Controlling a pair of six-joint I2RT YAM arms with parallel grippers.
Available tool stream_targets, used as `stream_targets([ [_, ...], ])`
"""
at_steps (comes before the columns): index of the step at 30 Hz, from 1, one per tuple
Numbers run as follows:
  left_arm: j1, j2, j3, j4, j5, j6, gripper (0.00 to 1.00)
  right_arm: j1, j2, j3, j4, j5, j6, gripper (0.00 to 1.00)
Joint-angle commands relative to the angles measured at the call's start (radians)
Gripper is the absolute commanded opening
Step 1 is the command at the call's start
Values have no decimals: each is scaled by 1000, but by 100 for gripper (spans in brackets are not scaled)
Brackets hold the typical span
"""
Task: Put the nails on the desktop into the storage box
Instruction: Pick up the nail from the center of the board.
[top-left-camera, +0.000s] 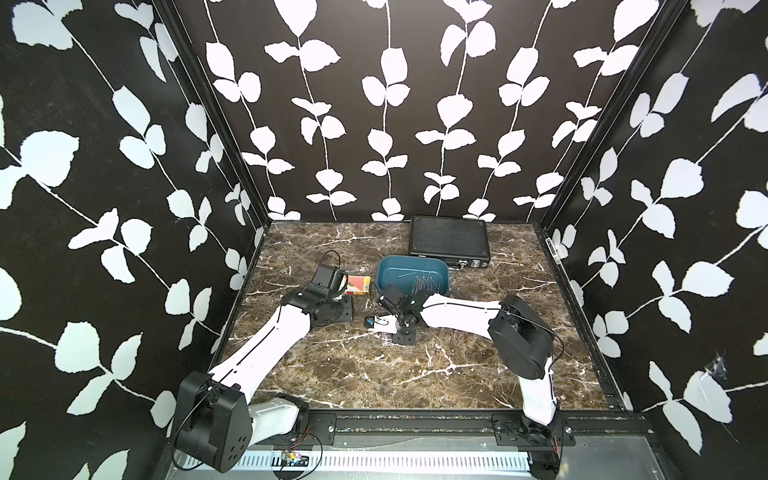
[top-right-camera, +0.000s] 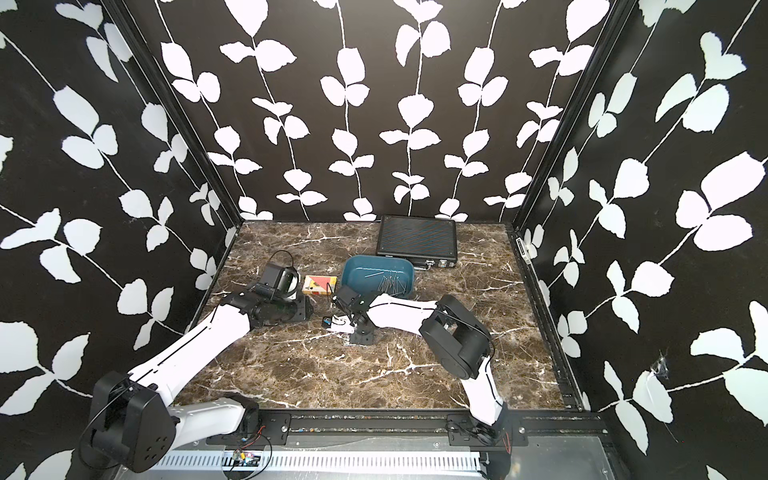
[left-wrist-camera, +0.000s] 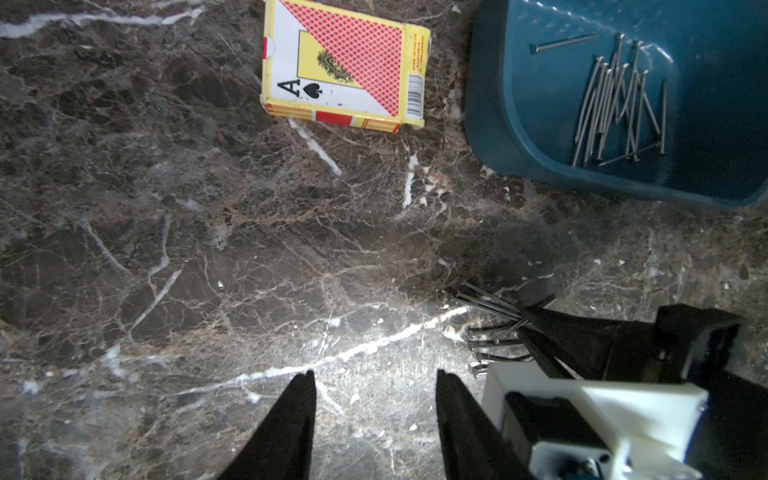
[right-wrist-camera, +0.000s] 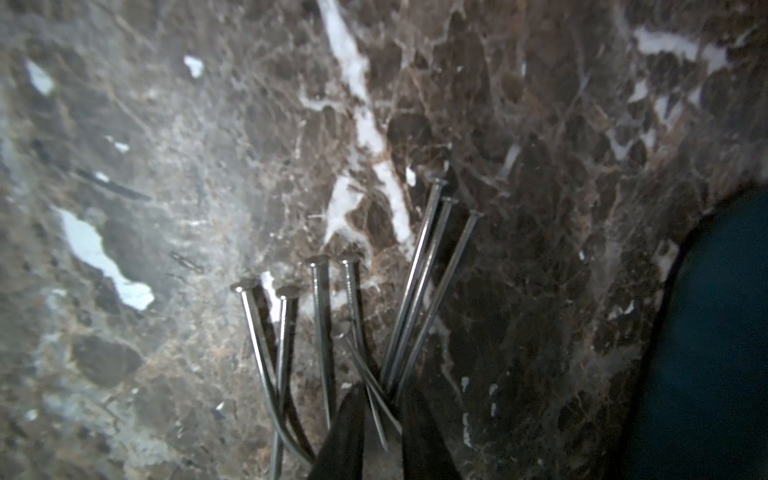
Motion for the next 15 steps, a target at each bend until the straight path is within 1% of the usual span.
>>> stream_targets([
  [1, 7, 2, -6, -17, 15, 17, 49, 7, -7, 16, -4, 18, 16, 15],
  [15, 10, 23, -13, 17, 33, -7, 49, 2, -90, -30, -7, 3, 33, 0],
])
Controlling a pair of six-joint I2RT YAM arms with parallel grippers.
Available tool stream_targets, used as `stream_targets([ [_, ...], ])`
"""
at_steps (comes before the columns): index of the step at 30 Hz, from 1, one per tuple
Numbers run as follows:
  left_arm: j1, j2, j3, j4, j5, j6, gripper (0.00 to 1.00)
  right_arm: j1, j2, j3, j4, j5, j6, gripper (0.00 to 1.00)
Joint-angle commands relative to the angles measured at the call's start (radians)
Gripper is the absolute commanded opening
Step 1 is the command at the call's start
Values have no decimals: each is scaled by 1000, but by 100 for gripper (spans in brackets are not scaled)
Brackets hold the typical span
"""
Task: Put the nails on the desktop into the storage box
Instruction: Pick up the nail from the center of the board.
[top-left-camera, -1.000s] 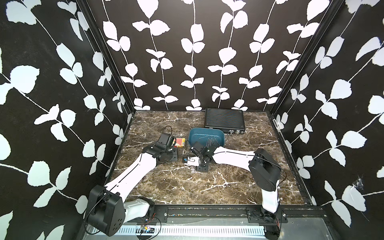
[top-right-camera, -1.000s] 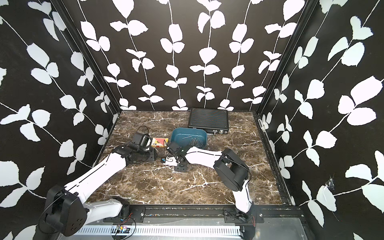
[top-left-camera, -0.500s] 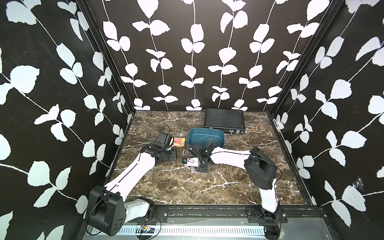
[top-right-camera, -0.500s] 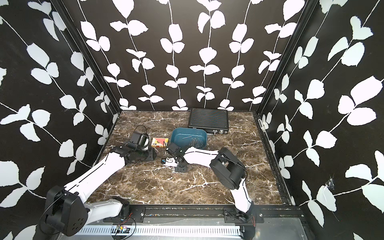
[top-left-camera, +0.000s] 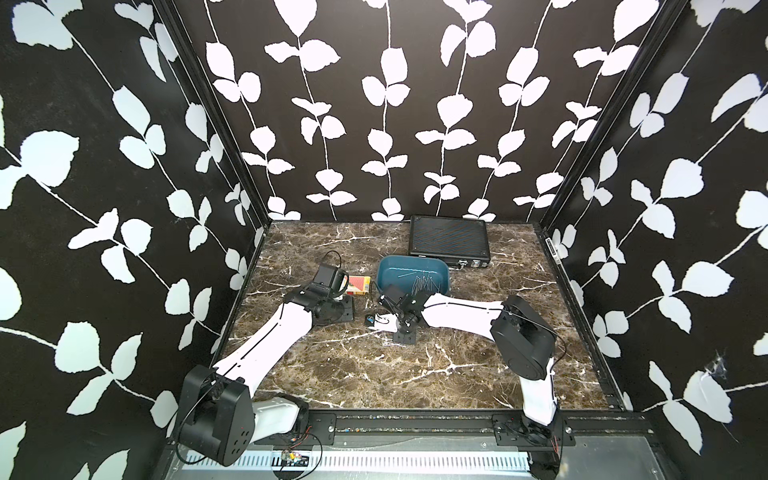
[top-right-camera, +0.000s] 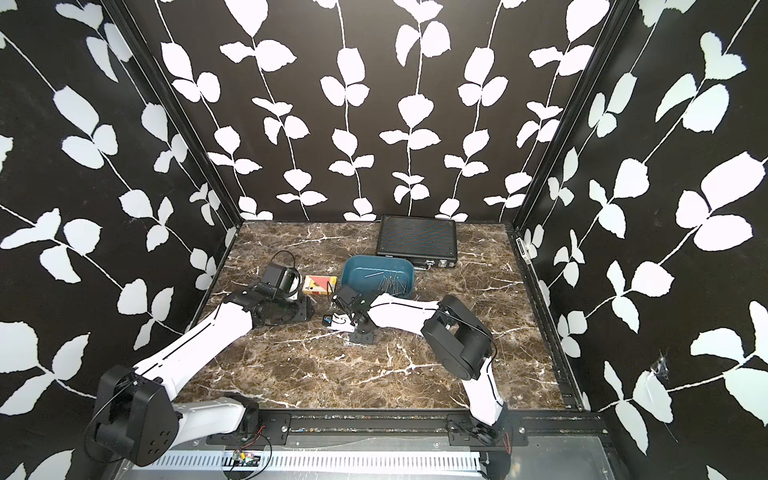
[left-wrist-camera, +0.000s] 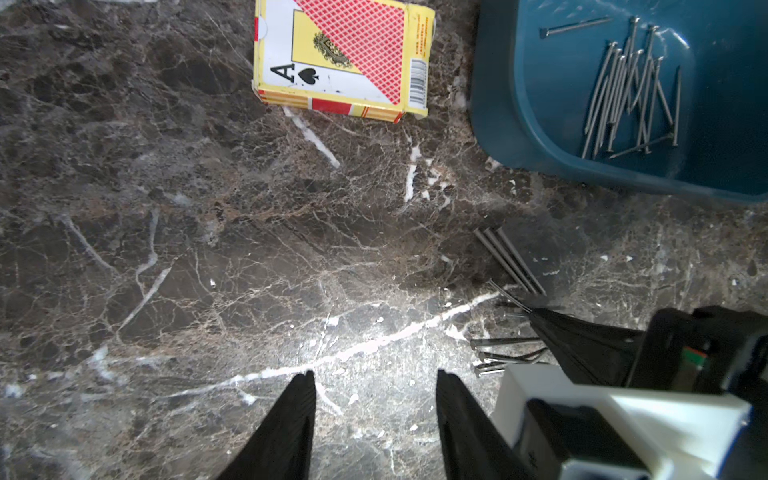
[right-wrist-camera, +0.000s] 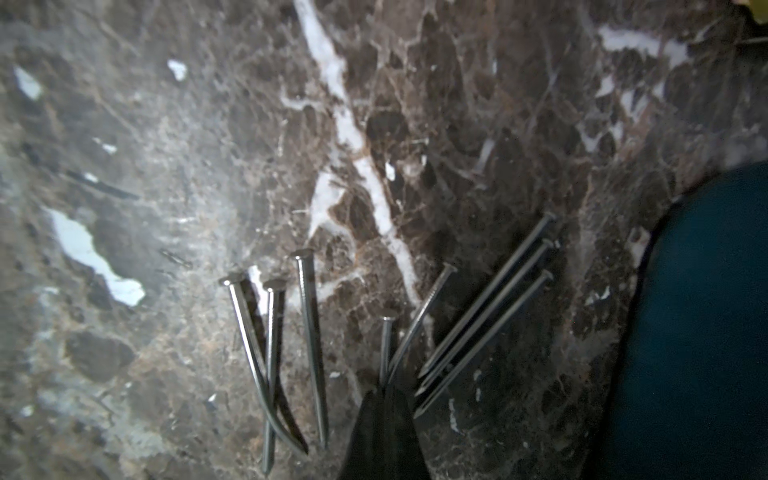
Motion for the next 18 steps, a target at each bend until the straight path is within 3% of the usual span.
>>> stream_targets([
  [1, 7, -5, -12, 16, 13, -8, 49, 2, -75, -27, -10, -9, 19, 0],
  [9, 7, 9, -10, 51, 25, -31, 49, -49, -213, -29, -21, -110, 149, 0],
  [18, 7, 45, -8, 87, 79, -56, 49, -306, -277, 4, 104, -304, 588, 0],
])
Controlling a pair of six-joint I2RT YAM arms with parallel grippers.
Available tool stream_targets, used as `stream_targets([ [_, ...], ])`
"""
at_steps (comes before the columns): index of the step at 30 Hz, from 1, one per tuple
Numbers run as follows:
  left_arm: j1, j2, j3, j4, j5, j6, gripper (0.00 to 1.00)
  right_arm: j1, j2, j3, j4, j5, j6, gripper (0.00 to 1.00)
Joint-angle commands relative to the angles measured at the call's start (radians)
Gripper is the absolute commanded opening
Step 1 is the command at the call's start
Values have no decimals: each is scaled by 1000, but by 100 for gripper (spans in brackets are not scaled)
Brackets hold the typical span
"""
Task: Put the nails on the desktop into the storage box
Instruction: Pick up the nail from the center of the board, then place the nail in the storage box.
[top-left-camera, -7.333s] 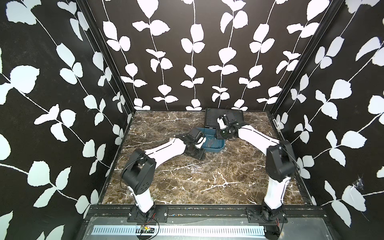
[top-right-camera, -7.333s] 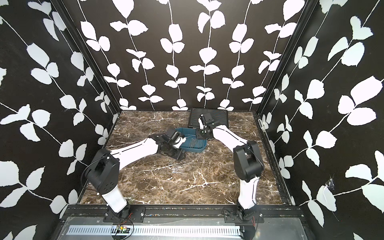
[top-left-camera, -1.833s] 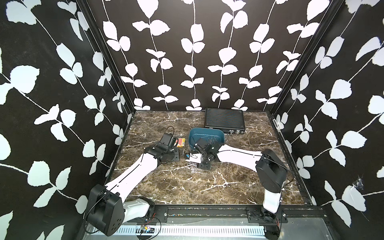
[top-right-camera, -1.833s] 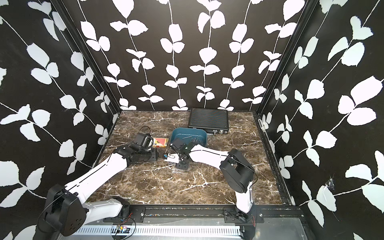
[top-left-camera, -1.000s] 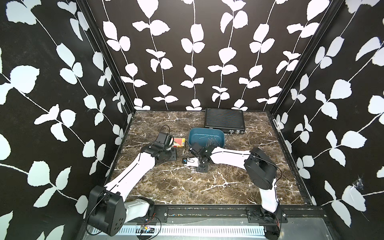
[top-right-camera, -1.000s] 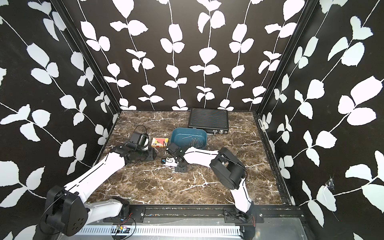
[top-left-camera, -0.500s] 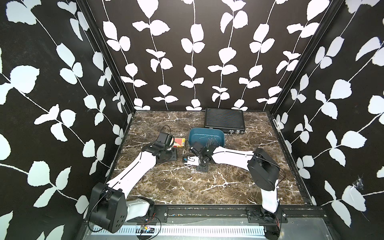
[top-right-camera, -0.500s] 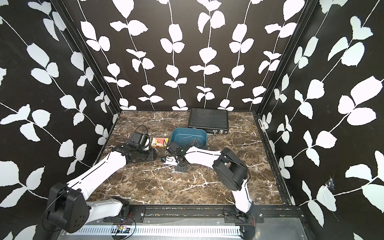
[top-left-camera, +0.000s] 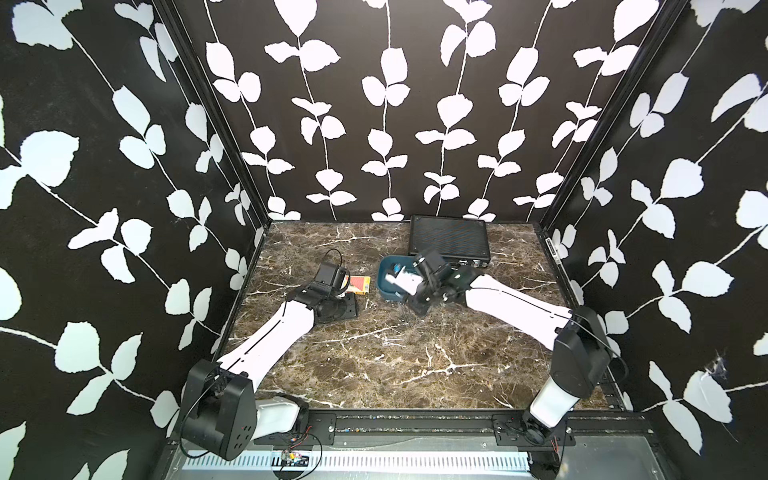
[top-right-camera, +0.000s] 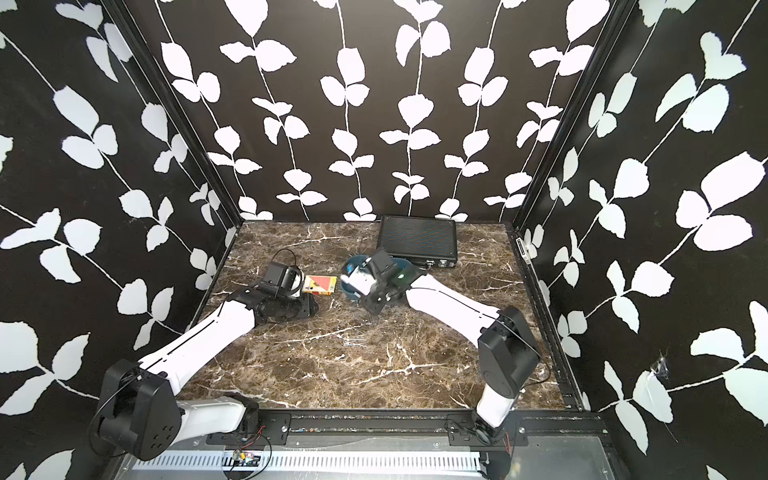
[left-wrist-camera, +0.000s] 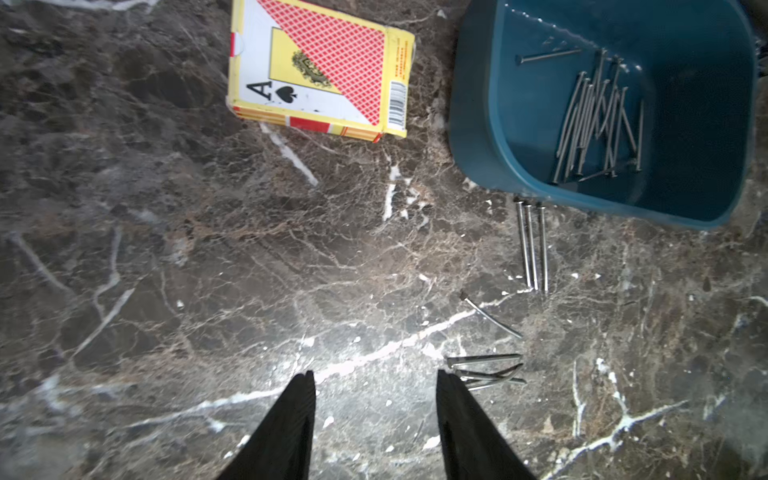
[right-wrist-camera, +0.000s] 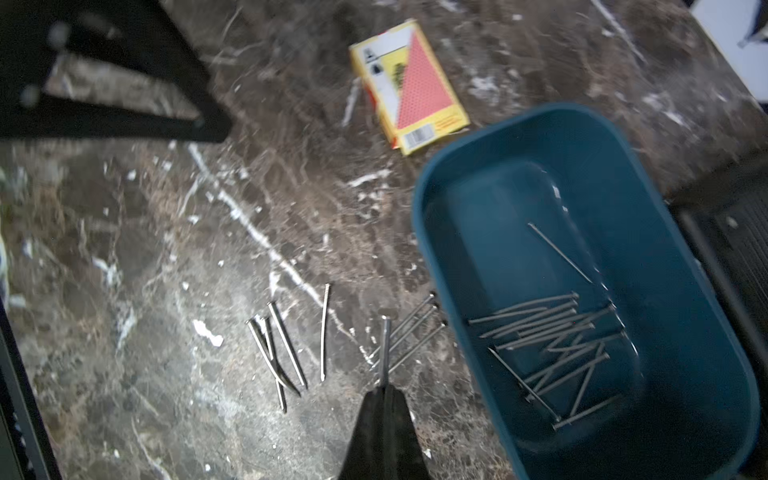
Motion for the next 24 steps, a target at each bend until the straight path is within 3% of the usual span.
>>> stream_targets([
  [1, 7, 14, -8, 18, 41, -17, 49, -85, 16, 18, 57, -70, 253, 0],
  [9, 5, 15, -16, 17, 62, -26, 49, -228, 151, 73, 68, 29, 585, 2],
  [11, 5, 15, -14, 10, 62, -23, 49, -234, 167, 78, 84, 48, 623, 19],
  [13, 5, 16, -13, 7, 62, -20, 49, -234, 171, 96, 84, 53, 626, 25],
  [16, 4, 17, -12, 5, 63, -20, 49, -226, 137, 100, 70, 72, 572, 37],
  [24, 5, 14, -37, 20, 65, -26, 49, -123, 21, 5, 23, -78, 151, 39],
])
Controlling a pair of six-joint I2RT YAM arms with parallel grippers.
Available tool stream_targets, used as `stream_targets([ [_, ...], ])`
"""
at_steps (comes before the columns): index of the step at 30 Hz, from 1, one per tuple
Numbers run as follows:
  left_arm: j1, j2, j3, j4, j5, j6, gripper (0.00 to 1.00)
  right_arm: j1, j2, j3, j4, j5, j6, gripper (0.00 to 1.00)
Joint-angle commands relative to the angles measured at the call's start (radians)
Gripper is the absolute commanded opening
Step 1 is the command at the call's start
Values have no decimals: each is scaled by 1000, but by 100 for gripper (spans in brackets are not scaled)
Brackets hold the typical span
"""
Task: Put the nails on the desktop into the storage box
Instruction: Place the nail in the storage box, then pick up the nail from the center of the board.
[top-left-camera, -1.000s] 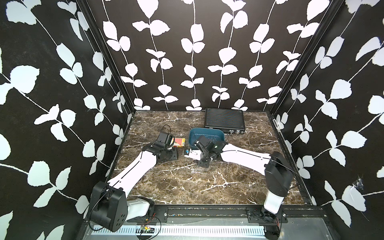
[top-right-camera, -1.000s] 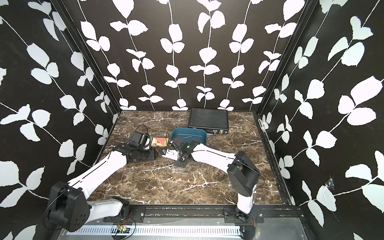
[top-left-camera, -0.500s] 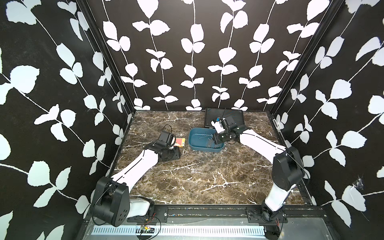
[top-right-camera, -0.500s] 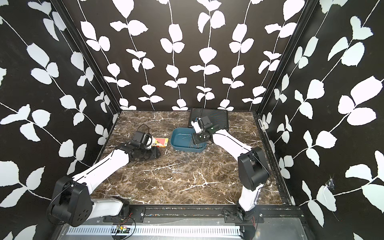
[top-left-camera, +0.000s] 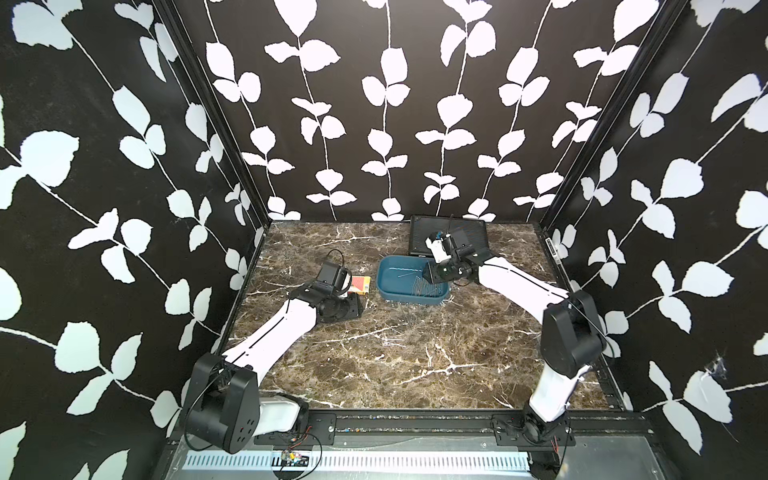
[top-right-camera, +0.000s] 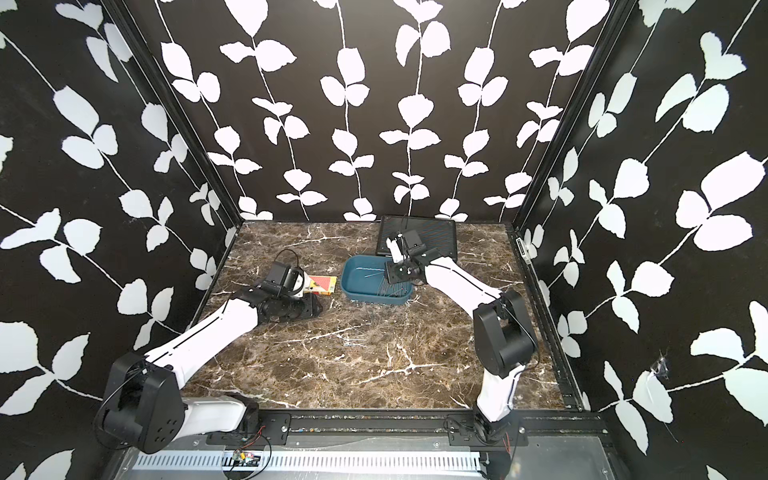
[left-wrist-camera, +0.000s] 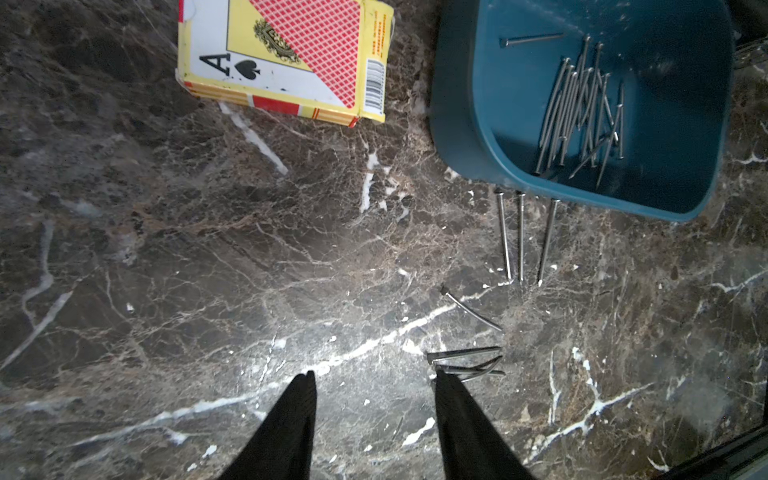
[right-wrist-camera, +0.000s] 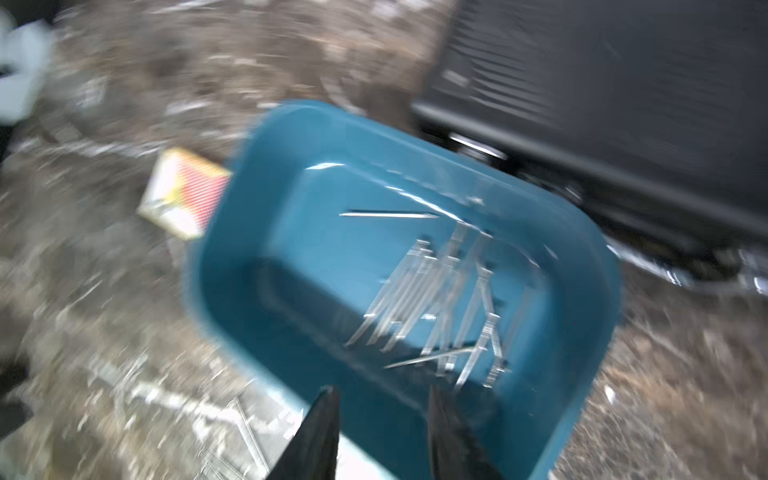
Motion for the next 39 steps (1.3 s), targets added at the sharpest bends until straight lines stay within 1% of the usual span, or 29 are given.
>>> stream_targets([
  [1, 6, -11, -30, 5, 5, -10, 49, 75, -56, -48, -58, -69, -248, 40],
  [4, 5, -16, -46, 14, 5, -23, 49, 164, -56, -84, -112, -20, -402, 45],
  [5, 4, -18, -51, 19, 7, -28, 49, 190, -45, -87, -127, 6, -434, 45],
  [7, 5, -16, -55, 23, 8, -36, 49, 218, -19, -85, -150, 33, -446, 46],
  [10, 4, -26, -57, 12, 8, -37, 49, 223, 12, -89, -139, 74, -364, 47],
  [13, 5, -44, -57, -7, 0, -30, 49, 223, 31, -88, -132, 141, -249, 50],
  [17, 5, -59, -63, -21, -6, -27, 49, 223, 55, -96, -123, 222, -112, 51],
  [21, 5, -55, -61, -23, -2, -25, 49, 223, 83, -95, -123, 238, -25, 50],
  [28, 5, -39, -32, -53, -9, 3, 49, 211, 122, -98, -133, 300, 51, 50],
  [39, 5, -5, -3, -64, -21, 30, 49, 180, 185, -90, -127, 311, 90, 45],
])
